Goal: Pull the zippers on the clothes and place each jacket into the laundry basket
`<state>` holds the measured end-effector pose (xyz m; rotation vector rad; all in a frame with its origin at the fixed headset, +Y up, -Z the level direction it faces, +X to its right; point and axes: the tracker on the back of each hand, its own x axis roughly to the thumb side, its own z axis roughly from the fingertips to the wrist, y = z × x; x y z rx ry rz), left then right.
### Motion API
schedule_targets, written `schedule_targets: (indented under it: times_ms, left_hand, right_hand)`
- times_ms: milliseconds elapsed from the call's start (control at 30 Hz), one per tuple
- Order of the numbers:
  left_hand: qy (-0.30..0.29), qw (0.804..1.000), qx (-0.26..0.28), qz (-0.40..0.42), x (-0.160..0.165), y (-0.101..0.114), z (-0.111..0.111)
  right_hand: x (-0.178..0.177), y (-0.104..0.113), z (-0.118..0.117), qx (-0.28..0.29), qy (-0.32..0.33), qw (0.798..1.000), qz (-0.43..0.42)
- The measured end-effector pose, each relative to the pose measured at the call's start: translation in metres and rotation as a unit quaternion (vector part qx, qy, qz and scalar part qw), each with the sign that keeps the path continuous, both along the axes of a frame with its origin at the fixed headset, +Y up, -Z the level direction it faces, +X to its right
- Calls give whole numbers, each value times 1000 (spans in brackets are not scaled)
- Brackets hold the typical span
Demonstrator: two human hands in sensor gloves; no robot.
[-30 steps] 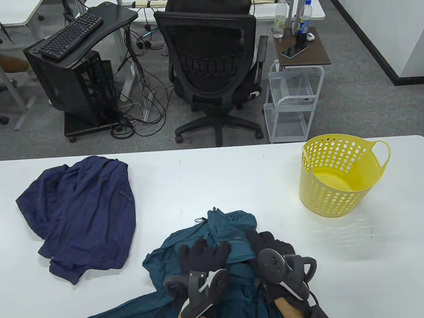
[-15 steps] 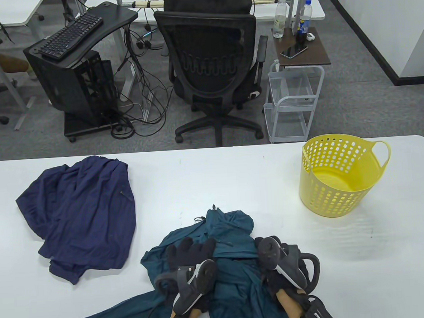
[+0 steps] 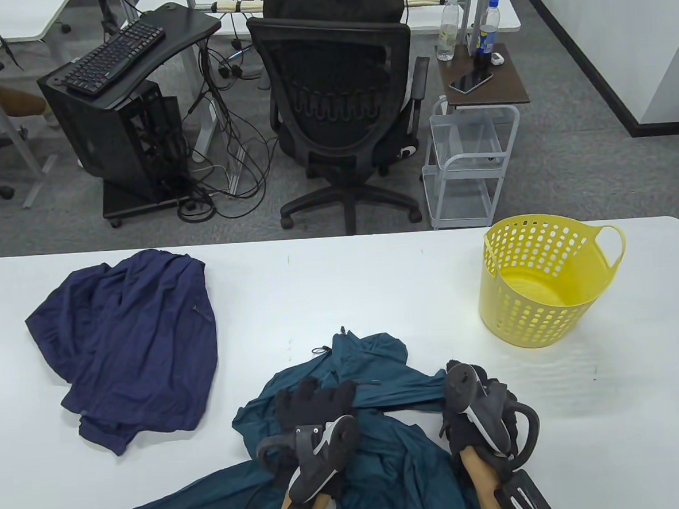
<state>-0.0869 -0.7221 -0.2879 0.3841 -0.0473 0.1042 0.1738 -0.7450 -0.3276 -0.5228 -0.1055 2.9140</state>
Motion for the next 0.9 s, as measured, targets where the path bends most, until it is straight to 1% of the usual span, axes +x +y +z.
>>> schedule_targets:
  times_ms: [67,100,200,267,300,367,500,533,600,633,700,733,767,800,833,867,900]
  left_hand:
    - [2,1000,1,5,-2,0,0]
    - [8,1000,3,7,-3,0,-1]
    - [22,999,10,25,-12,2,-2]
    - [21,999,5,47,-17,3,-2]
    - [20,999,5,48,-17,3,-2]
    - [18,999,9,38,-13,4,-1]
    - [20,999,15,32,-8,6,0]
    - [21,999,15,34,-10,6,0]
    - [21,999,8,44,-15,5,-1]
    - [7,999,1,50,-16,4,-2]
    - [-23,999,-16,44,-14,3,-3]
    - [-42,998,-32,36,-11,2,-3]
    - [-70,996,-54,27,-8,1,-3]
    - [-100,991,-85,16,-4,-1,-4]
    - [-126,985,-115,7,-2,-3,-5]
    - [-153,976,-153,0,1,-7,-5]
    - [-170,969,-182,-2,4,-11,-6]
  right_hand:
    - [4,0,0,-3,-4,1000,-7]
    - [9,0,-1,-5,-3,1000,-25]
    - [31,-3,-1,1,3,994,-107]
    - [50,-5,0,-1,14,984,-177]
    - [54,-3,1,1,10,983,-182]
    - [62,4,4,10,5,985,-173]
    - [70,19,11,74,-26,991,-105]
    - [73,21,12,84,-32,991,-98]
    - [81,24,17,127,-48,987,-88]
    - [86,28,20,158,-52,983,-79]
    - [88,35,25,183,-60,980,-59]
    - [89,39,27,194,-72,978,-30]
    - [90,41,28,175,-67,982,-13]
    - [89,41,27,139,-65,988,-10]
    - [89,39,26,90,-60,994,-16]
    - [87,33,24,-7,-42,998,-40]
    - [84,27,23,-97,-3,991,-87]
